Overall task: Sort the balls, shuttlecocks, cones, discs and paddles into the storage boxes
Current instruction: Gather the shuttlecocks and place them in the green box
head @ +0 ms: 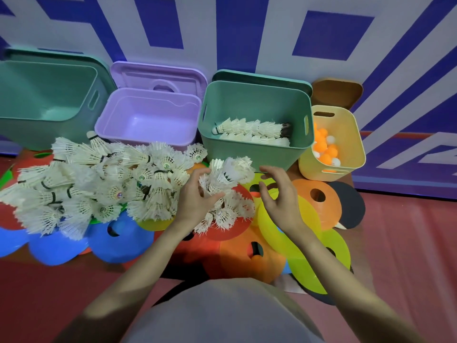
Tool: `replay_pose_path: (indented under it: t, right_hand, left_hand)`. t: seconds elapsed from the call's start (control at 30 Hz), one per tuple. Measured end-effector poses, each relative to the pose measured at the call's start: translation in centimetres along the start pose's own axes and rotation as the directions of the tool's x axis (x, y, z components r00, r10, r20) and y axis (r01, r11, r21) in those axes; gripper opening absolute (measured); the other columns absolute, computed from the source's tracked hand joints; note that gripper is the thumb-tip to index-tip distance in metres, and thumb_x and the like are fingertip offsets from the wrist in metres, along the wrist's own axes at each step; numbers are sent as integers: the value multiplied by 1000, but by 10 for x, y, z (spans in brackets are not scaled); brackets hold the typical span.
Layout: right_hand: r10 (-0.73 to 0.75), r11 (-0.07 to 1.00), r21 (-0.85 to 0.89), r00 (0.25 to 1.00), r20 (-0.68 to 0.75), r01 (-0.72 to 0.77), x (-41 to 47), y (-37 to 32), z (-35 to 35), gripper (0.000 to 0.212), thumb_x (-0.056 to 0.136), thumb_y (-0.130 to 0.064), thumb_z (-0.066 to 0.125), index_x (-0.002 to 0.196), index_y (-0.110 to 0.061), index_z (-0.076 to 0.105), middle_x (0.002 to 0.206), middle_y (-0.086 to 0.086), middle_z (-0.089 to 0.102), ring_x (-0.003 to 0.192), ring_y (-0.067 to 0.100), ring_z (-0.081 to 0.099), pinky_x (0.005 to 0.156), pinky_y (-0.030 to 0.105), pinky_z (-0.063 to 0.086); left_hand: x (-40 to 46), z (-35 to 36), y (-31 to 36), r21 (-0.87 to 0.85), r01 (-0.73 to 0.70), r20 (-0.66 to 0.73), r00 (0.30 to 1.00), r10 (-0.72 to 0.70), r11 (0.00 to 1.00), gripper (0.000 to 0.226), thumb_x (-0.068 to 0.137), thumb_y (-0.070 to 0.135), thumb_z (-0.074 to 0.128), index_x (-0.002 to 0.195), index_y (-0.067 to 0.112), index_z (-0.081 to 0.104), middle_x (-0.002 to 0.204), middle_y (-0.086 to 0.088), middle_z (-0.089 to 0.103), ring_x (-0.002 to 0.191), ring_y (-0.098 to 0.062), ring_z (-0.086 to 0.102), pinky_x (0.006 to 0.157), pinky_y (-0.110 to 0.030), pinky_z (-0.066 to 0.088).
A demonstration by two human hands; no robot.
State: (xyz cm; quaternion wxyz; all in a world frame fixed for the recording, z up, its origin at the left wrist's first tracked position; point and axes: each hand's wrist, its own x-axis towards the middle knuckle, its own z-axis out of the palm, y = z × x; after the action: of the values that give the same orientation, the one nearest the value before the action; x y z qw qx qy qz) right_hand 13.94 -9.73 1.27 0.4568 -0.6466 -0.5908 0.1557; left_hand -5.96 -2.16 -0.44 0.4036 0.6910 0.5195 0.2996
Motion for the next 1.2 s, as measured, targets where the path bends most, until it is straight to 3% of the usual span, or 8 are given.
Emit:
replay_pose_path:
  t: [0.17, 0.3, 0.47, 0.63, 0.77, 0.93, 1.07, 1.2]
  right_hand:
    - [197, 962, -228, 957, 214, -147, -10, 18, 27, 21, 89, -8, 59, 109, -7, 63, 103, 7, 59, 95, 20, 57, 78, 37, 51]
    - [298, 897, -421, 884, 361, -131, -9, 28, 57, 30, 90, -17, 60, 117, -5, 62, 112, 14, 57, 109, 32, 50, 91, 33, 40]
    - [430, 766, -628, 835, 343, -137, 7, 24, 84, 28, 89, -26, 58, 111, -10, 64, 110, 13, 60, 105, 36, 50, 86, 39, 39]
    - [495, 766, -583, 827, 265, -272, 12, 33, 92, 17, 82, -22, 59, 74, -15, 72, 81, 7, 71, 91, 35, 59, 84, 39, 44]
    - [419, 816, -490, 897, 137, -307, 14, 20, 79, 10, 85, -17, 62, 84, -12, 70, 91, 8, 70, 92, 34, 57, 82, 40, 44]
    - [277, 890, -315, 940, -199, -329, 14, -13, 51, 11, 91, -19, 58, 85, -13, 64, 83, 1, 66, 82, 23, 56, 76, 38, 44]
    - [247, 949, -71, 865, -437, -307, 19, -45, 34, 10, 94, -15, 58, 90, -8, 63, 82, 3, 61, 78, 14, 52, 72, 7, 37]
    - [223, 973, 49, 864, -452, -226, 27, -58, 27, 6, 94, -16, 59, 92, -13, 64, 85, 6, 63, 80, 15, 57, 71, 10, 41]
  left_hand:
    - [0, -10, -10, -83, 13, -49, 999, -17, 996, 56, 71, 18, 84, 116, 25, 50, 93, -9, 65, 46, -17, 41, 48, -29, 36]
    - [0, -20, -17, -91, 16, -34, 999, -19, 996, 56, 72, 18, 84, 114, 28, 48, 101, 9, 60, 50, -18, 44, 50, -30, 41]
    - [2, -33, -25, -94, 37, 13, 999, -36, 995, 57, 73, 19, 84, 120, 22, 52, 90, 19, 54, 65, -13, 50, 67, -42, 50]
    - [8, -42, -28, -146, 32, 61, 998, -23, 989, 55, 73, 21, 83, 117, 28, 51, 88, 6, 55, 75, -14, 54, 70, -32, 50]
    - [15, -47, -30, -160, 27, 87, 996, -13, 987, 53, 73, 22, 83, 114, 31, 50, 92, 11, 55, 74, -9, 53, 68, -31, 48]
    - [25, -47, -31, -143, 30, 115, 993, -13, 989, 56, 72, 27, 84, 115, 32, 49, 111, 18, 53, 76, -1, 53, 75, -33, 52]
    - [35, -46, -35, -136, 14, 149, 989, 7, 991, 58, 72, 30, 84, 119, 27, 50, 111, 4, 60, 69, -27, 55, 66, -38, 47]
    - [42, -48, -32, -163, 1, 159, 987, 26, 987, 61, 73, 28, 82, 124, 23, 49, 114, 5, 57, 61, -1, 47, 66, -25, 44]
